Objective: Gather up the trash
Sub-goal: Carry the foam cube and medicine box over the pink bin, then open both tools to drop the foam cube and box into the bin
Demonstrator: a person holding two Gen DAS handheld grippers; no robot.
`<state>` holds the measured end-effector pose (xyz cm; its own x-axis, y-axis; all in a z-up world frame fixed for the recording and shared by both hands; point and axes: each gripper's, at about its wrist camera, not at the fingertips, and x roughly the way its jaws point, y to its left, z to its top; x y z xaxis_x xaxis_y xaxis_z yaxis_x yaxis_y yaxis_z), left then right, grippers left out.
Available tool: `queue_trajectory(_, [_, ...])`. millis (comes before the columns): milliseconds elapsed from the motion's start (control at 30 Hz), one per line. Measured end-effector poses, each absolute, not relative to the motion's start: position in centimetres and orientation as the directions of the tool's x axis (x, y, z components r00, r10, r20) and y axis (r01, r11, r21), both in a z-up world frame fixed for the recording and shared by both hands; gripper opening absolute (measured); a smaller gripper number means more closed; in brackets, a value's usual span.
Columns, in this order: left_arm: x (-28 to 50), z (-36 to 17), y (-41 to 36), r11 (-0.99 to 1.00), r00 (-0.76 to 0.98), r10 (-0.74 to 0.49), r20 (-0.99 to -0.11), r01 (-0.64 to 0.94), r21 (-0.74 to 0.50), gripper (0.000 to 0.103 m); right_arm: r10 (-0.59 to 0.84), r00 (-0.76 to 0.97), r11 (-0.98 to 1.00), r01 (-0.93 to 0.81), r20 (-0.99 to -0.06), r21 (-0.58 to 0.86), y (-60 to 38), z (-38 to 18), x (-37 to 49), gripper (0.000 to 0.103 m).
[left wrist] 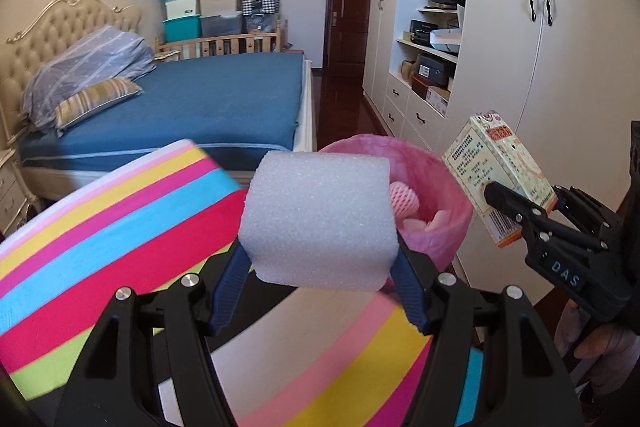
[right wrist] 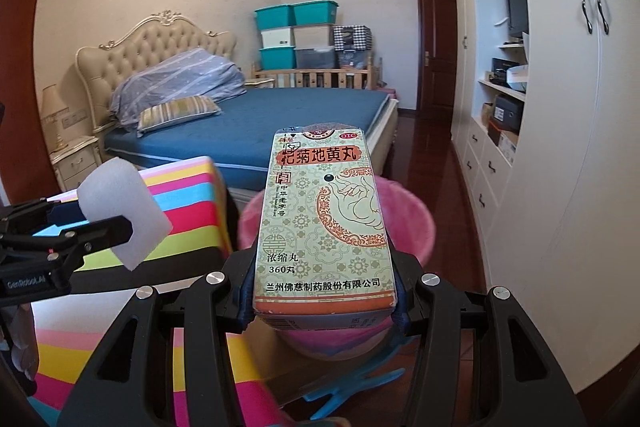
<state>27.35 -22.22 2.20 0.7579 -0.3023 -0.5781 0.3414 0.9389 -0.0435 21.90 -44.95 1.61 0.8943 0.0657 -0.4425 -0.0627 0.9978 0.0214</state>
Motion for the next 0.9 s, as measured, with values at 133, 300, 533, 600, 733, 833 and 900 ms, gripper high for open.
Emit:
queue_trajectory(133, [31.0,2.5,-24.9,0.928,0.740,-0.337,-0.582,0.365,-0.073,0.064,0.055,0.893,0.998,-0.043,-0.447,0.037,-47.1,1.3,23.7,0.049])
queue_trajectory(300, [34.3,2.9,-27.5,0.926,0.737,-0.346,-0.581,0.367,-0.086,0.064,0.057,0.882,0.997,-0.031,-0.467,0.064,-49.1,0.7,26.2,0.049])
queue_trajectory(533, [38.4,3.3,-30.3,0.918,0.732,-0.372,-0.571,0.381,-0.110,0.065,0.068,0.882,0.997,-0.040,-0.466,0.069,-49.7,0.0,28.6,0.051])
queue_trajectory(600, [39.1,3.1,-30.6,0.910,0.722,-0.394,-0.568,0.392,-0.133,0.067,0.075,0.890,0.997,-0.051,-0.450,0.066,-49.4,0.0,29.1,0.052])
queue_trajectory(733, [40.3,2.9,-30.4,0.909,0.717,-0.397,-0.573,0.395,-0.136,0.087,0.055,0.906,0.998,-0.043,-0.420,0.037,-49.4,-0.7,29.2,0.084])
queue_trajectory(833, [39.7,3.1,-29.1,0.921,0.746,-0.373,-0.551,0.371,-0.121,0.088,0.045,0.913,0.998,-0.022,-0.406,0.062,-50.4,-0.5,28.0,0.084])
queue_trajectory(900, [38.5,3.5,-27.8,0.933,0.781,-0.342,-0.522,0.346,-0.092,0.095,0.017,0.920,0.999,0.002,-0.393,0.048,-50.9,-0.1,26.5,0.084])
